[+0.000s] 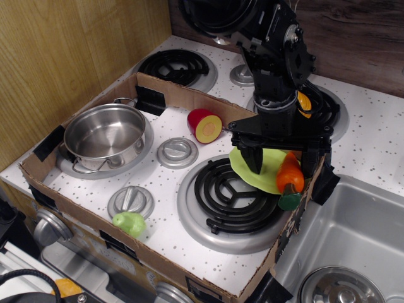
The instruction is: Take carrot off plate
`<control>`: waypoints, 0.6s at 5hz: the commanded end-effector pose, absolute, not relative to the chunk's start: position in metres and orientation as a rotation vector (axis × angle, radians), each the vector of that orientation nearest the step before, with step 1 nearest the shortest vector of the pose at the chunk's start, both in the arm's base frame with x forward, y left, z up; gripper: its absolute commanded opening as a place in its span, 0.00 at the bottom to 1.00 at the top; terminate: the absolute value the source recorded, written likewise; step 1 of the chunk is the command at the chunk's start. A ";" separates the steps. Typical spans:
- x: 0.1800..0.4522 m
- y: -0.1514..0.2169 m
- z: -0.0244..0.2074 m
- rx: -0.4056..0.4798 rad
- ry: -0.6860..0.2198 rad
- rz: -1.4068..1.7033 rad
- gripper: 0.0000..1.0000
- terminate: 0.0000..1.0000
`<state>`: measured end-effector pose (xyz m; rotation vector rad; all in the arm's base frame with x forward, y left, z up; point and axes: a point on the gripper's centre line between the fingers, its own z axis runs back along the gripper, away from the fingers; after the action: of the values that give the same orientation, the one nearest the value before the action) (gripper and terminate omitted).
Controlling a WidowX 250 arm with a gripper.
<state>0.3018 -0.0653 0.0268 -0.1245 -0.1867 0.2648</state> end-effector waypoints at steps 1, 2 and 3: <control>0.302 -0.080 0.012 -0.028 -0.080 0.197 1.00 0.00; 0.308 -0.084 0.010 0.030 0.013 0.202 0.00 0.00; 0.309 -0.084 0.010 0.033 0.018 0.197 0.00 0.00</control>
<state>0.3122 -0.0810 0.0129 0.0370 0.0048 0.2088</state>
